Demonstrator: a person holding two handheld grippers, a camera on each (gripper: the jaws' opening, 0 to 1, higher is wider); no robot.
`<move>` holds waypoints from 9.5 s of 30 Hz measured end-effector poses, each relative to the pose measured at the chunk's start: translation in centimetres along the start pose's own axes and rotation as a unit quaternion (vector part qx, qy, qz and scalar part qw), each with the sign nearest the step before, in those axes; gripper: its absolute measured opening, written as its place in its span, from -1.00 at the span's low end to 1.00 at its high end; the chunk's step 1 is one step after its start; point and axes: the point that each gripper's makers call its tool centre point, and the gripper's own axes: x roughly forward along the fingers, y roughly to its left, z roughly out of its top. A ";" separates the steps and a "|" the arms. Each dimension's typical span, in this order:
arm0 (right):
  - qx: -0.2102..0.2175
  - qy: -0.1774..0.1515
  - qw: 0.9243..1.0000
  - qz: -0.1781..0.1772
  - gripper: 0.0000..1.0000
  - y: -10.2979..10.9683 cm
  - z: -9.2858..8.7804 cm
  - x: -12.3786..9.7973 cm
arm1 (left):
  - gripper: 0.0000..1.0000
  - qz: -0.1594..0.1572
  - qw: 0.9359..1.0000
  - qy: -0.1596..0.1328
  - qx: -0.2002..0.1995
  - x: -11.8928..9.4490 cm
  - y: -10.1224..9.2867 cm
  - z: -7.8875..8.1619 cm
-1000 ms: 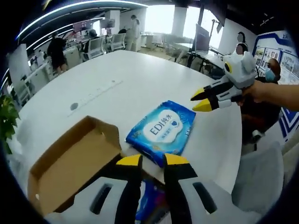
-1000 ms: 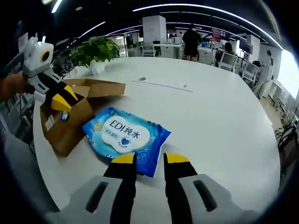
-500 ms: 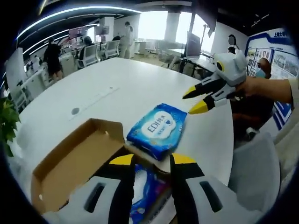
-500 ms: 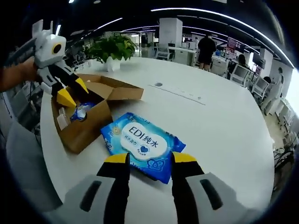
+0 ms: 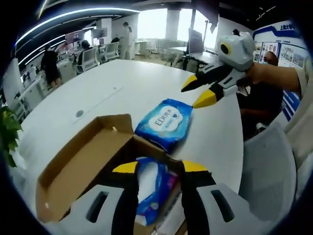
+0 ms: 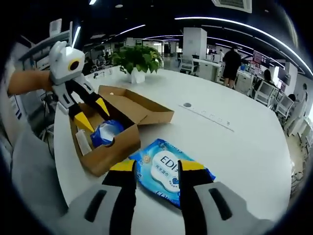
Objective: Operate the shoe box by opening the lid, removing the specified soft item, and placing it in the target area until the item is outside and the box remains undamaged.
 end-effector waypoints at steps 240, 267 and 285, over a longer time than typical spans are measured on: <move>-0.039 0.141 0.984 -0.099 -1.00 -22.3 -12.1 -5.2 | -1.00 -0.187 0.961 0.044 0.201 26.4 -14.5 16.7; -0.028 0.132 0.986 -0.102 -1.00 -21.7 -12.1 -4.5 | -1.00 -0.186 0.965 0.055 0.177 25.9 -13.9 15.7; -0.022 0.134 0.985 -0.109 -0.86 -21.1 -11.0 -5.6 | -0.80 -0.171 0.962 0.059 0.205 24.3 -13.5 15.9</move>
